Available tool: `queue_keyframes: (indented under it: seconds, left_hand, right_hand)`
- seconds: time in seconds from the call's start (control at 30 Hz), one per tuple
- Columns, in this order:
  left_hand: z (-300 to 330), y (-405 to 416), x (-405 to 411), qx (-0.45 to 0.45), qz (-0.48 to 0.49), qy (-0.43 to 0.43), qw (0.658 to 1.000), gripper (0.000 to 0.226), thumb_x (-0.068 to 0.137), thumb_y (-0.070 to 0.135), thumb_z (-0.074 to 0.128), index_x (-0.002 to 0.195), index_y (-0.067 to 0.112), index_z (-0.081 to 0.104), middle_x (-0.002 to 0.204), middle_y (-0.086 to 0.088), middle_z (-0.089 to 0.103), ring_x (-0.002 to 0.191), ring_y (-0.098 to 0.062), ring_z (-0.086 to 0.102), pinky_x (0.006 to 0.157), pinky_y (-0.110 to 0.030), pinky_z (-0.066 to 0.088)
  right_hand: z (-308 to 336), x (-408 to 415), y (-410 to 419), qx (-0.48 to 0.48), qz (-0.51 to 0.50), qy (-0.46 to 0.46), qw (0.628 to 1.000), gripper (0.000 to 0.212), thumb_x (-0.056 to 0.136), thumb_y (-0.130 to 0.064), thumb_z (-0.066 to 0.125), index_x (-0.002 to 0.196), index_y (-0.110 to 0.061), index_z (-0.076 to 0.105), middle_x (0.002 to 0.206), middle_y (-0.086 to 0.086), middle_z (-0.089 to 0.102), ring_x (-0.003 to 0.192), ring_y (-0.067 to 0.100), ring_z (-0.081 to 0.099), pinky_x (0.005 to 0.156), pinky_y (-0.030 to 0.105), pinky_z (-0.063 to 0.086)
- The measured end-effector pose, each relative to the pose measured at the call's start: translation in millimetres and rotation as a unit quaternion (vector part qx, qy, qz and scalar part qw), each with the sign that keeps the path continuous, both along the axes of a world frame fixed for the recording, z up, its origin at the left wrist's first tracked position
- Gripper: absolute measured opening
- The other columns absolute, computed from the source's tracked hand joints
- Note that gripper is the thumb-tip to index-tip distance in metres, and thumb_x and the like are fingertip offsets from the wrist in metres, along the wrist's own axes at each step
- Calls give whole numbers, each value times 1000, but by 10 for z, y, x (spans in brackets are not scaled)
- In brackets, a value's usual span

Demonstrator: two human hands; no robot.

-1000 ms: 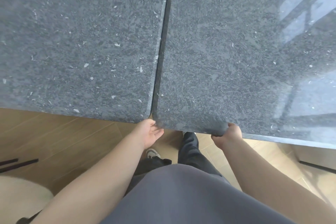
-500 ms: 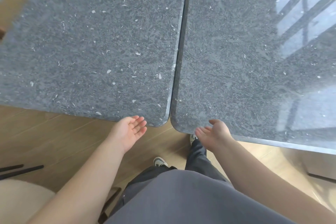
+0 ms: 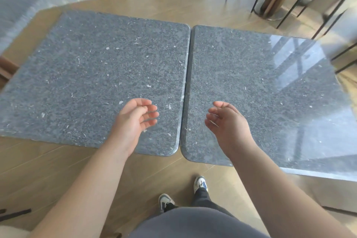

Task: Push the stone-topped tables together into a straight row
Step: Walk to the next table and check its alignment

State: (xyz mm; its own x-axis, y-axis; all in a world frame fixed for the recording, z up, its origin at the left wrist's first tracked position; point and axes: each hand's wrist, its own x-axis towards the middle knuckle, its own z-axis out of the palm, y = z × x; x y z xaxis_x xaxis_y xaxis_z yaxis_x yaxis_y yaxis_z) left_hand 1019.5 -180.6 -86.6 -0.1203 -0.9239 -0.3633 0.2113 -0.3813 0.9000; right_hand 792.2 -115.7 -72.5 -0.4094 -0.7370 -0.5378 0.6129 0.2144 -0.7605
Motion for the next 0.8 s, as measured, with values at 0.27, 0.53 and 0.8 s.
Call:
queue_keyframes:
  seconds: [0.27, 0.53, 0.8]
  left_hand:
    - [954, -173, -141, -204, -22, 19, 979, 20, 88, 11, 50, 96, 18, 67, 88, -4, 72, 85, -23, 70, 75, -32, 57]
    - [1343, -109, -177, -300, -38, 44, 952, 17, 93, 17, 54, 101, 20, 68, 92, -9, 70, 90, -28, 69, 80, -34, 57]
    - [1178, -75, -339, -257, -43, 51, 964, 20, 91, 10, 49, 101, 14, 66, 89, -8, 69, 88, -25, 68, 81, -35, 57]
  right_hand:
    - [1029, -158, -109, -192, 30, 205, 959, 27, 92, 8, 44, 97, -11, 61, 75, -1, 65, 69, 16, 60, 72, 27, 54]
    - [1457, -281, 88, -271, 40, 241, 931, 24, 87, 1, 47, 98, -12, 64, 80, 3, 64, 74, 18, 60, 72, 27, 54]
    - [1353, -420, 199, -241, 35, 262, 934, 26, 89, 7, 43, 95, -10, 61, 78, 2, 63, 73, 18, 59, 75, 34, 52]
